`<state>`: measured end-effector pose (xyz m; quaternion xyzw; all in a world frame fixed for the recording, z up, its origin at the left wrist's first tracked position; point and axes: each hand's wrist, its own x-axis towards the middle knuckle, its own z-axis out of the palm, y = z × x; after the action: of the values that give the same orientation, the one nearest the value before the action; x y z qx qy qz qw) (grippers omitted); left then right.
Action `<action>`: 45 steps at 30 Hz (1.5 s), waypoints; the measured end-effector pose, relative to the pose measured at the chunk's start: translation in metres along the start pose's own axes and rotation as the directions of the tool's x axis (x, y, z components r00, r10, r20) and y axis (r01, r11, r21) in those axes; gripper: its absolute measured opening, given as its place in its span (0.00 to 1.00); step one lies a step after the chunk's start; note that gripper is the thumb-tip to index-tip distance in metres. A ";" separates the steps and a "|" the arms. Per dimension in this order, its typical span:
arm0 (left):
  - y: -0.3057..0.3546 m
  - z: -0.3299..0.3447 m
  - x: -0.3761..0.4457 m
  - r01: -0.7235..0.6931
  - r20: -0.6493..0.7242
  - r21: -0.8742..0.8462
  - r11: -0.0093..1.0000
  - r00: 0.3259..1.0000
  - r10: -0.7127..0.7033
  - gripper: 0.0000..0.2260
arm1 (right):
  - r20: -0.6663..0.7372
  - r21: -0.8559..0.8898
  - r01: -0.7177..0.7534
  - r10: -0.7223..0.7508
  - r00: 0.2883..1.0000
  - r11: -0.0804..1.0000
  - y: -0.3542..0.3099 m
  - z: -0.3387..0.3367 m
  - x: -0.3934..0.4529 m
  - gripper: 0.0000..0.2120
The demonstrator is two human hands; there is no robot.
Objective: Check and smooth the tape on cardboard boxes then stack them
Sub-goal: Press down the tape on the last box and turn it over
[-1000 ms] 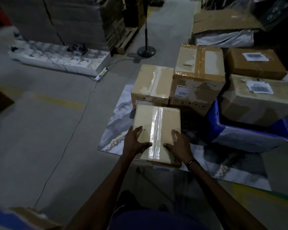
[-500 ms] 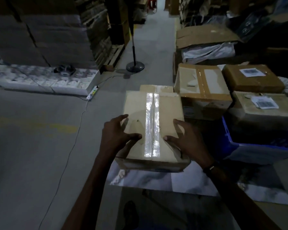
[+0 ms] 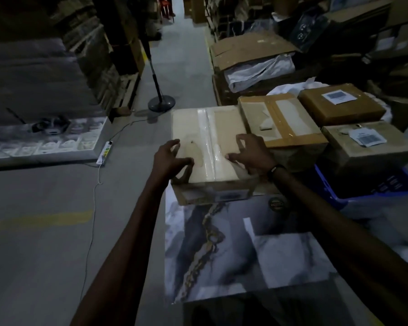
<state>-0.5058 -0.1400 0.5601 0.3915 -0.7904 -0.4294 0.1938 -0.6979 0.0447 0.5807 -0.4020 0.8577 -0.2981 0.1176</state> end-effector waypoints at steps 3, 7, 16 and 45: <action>-0.003 0.007 0.032 0.035 0.035 -0.076 0.997 0.999 -0.033 0.37 | 0.035 -0.075 0.013 -0.011 0.999 0.997 0.007 0.005 0.039 0.22; -0.009 0.019 0.067 0.086 0.093 -0.164 0.983 0.993 -0.072 0.34 | 0.085 -0.111 -0.017 0.027 0.996 0.994 0.013 0.008 0.077 0.20; -0.016 0.037 0.100 0.082 0.124 -0.198 0.977 0.991 -0.058 0.31 | 0.139 -0.084 -0.060 0.072 0.988 0.995 0.041 0.030 0.115 0.22; -0.025 0.074 0.068 0.060 -0.008 0.107 0.992 0.998 -0.060 0.38 | 0.099 -0.114 0.075 -0.064 0.993 0.991 0.108 0.009 0.084 0.26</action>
<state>-0.5844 -0.1624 0.4962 0.4259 -0.7997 -0.3912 0.1612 -0.8155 0.0307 0.5111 -0.4515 0.8527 -0.2315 0.1242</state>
